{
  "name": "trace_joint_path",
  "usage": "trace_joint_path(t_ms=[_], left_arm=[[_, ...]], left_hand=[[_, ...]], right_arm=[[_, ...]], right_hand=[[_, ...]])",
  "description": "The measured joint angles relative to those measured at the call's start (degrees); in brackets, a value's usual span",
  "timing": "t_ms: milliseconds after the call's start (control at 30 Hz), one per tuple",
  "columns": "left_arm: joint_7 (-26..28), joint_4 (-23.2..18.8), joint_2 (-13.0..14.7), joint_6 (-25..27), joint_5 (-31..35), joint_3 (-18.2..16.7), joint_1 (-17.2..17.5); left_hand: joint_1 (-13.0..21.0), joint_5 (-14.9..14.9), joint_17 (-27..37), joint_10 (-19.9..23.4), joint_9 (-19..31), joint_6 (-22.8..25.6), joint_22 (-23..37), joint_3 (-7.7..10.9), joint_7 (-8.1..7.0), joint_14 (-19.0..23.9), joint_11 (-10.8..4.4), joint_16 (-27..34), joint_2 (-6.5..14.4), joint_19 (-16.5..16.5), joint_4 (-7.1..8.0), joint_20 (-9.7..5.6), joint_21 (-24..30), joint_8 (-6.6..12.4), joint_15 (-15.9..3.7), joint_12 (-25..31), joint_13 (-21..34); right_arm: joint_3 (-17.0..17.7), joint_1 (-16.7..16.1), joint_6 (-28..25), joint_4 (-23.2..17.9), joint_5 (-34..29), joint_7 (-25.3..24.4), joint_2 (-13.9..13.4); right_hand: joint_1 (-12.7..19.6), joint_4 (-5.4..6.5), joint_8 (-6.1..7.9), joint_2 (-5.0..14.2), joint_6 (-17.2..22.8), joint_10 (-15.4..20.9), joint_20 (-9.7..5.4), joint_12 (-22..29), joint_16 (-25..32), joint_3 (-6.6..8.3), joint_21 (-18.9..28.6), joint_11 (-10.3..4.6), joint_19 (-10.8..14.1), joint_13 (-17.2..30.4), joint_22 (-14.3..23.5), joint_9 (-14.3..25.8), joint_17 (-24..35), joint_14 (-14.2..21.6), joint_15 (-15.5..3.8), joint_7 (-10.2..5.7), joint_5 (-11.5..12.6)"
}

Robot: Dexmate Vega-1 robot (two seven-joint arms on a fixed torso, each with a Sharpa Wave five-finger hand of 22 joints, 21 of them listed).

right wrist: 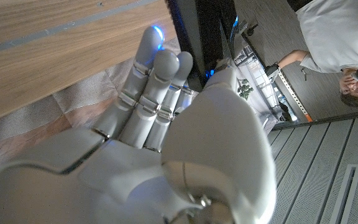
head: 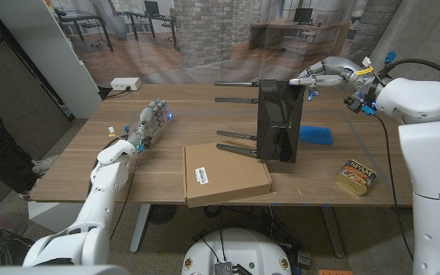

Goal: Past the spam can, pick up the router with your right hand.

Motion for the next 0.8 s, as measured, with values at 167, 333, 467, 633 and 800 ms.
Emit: trace_joint_path(t_ms=[167,333,467,633,800], left_arm=[[-1.5,1.5,0.1,-0.6,0.5,-0.3,-0.9],[-2.5,3.0,0.1,-1.0,0.9,-0.6,-1.8],[-3.1,3.7,0.1,-1.2,1.1,-0.9,-2.3],[-3.7,3.9,0.0,-1.4,1.4,-1.3,-2.4],[-3.9,3.7,0.0,-1.4,1.5,-1.7,-2.2]], left_hand=[[0.0,0.0,0.0,0.0,0.0,0.0,0.0,0.00,0.00,0.0,0.00,0.0,0.0,0.0,0.00,0.00,0.0,0.00,0.00,0.0,0.0],[0.0,0.0,0.0,0.0,0.0,0.0,0.0,0.00,0.00,0.0,0.00,0.0,0.0,0.0,0.00,0.00,0.0,0.00,0.00,0.0,0.0],[0.0,0.0,0.0,0.0,0.0,0.0,0.0,0.00,0.00,0.0,0.00,0.0,0.0,0.0,0.00,0.00,0.0,0.00,0.00,0.0,0.0],[0.0,0.0,0.0,0.0,0.0,0.0,0.0,0.00,0.00,0.0,0.00,0.0,0.0,0.0,0.00,0.00,0.0,0.00,0.00,0.0,0.0],[0.0,0.1,0.0,0.0,0.0,0.0,0.0,0.00,0.00,0.0,0.00,0.0,0.0,0.0,0.00,0.00,0.0,0.00,0.00,0.0,0.0]], right_arm=[[-0.6,0.0,-0.7,-1.1,-0.8,-0.4,0.6],[-0.9,0.0,-1.4,-2.0,-1.7,-0.8,1.1],[-1.0,-0.1,-1.8,-2.5,-2.4,-1.0,1.4],[-1.3,-0.1,-2.2,-3.3,-3.0,-1.1,1.7],[-1.7,0.2,-2.3,-3.5,-3.4,-1.1,2.0]], right_hand=[[0.0,0.00,0.00,0.00,0.0,0.0,0.41,-0.4,0.0,0.00,0.6,0.00,-0.4,0.0,-0.3,0.0,0.0,0.0,0.00,0.00,-0.1],[0.1,0.26,-0.01,-0.02,0.0,0.0,0.41,-0.4,0.0,-0.23,0.8,0.00,-0.4,0.0,-0.5,0.0,0.0,0.0,0.00,0.00,-0.2],[0.1,0.48,-0.03,-0.01,0.0,0.0,0.41,-0.4,0.0,0.00,1.0,0.00,-0.4,0.0,-0.5,0.0,0.0,0.0,0.00,0.00,-0.2],[0.1,0.64,-0.05,-0.01,0.0,0.0,0.41,-0.4,0.0,-0.15,1.0,0.00,-0.4,0.0,-0.8,0.0,0.0,0.0,0.00,0.00,-0.2],[0.1,0.74,-0.07,-0.02,0.0,0.0,0.41,-0.4,0.0,-0.22,1.4,0.00,-0.4,0.0,-1.1,0.0,0.0,0.0,0.00,0.00,-0.2]])
